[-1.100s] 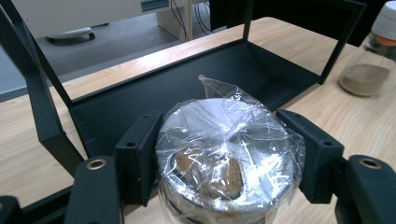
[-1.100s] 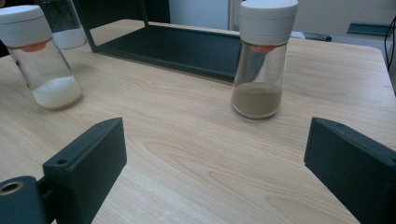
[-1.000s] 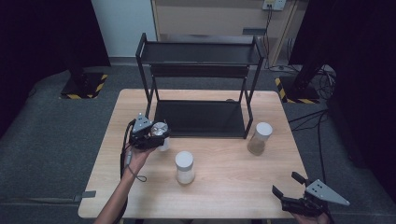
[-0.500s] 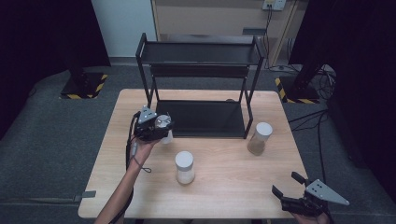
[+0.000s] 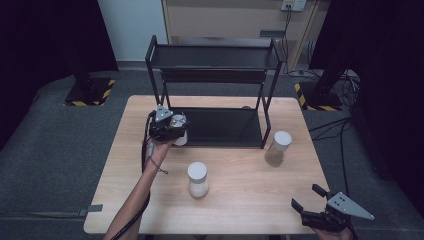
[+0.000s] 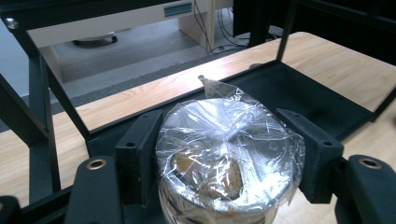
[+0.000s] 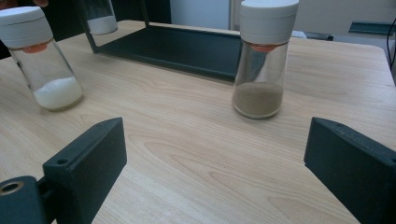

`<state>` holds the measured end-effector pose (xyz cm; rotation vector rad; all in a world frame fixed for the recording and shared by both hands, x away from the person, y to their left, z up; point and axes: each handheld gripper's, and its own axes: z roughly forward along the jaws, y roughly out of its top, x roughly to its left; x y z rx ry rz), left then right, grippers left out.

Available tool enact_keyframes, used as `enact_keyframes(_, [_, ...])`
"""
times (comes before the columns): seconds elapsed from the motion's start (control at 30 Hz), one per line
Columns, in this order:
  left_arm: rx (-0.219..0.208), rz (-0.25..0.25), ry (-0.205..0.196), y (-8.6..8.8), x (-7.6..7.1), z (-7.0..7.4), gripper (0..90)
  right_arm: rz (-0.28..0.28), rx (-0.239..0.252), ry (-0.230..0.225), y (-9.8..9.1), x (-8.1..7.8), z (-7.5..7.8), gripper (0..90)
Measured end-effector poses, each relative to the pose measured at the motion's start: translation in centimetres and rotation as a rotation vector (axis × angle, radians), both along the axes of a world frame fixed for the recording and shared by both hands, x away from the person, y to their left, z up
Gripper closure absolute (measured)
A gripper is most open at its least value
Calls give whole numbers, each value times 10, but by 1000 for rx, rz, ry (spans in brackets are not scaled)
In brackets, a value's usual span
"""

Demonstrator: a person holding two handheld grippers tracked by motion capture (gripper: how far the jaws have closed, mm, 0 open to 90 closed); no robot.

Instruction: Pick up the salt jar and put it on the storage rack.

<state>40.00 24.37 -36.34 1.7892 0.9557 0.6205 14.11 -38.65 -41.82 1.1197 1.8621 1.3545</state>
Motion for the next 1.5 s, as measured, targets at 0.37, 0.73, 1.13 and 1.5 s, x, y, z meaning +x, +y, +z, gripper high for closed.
enact_keyframes(0.37, [-19,57,0,-8,14,-11,335,1,2,1,0,0,0,58])
enact_keyframes(0.73, [-22,72,12,-15,28,-19,335,1,5,1,-1,1,-1,58])
enact_keyframes(1.13, [0,83,29,-26,36,-29,335,3,7,0,-1,0,-1,58])
enact_keyframes(1.5, [-2,93,41,-31,39,-35,335,3,7,0,-1,0,-1,58])
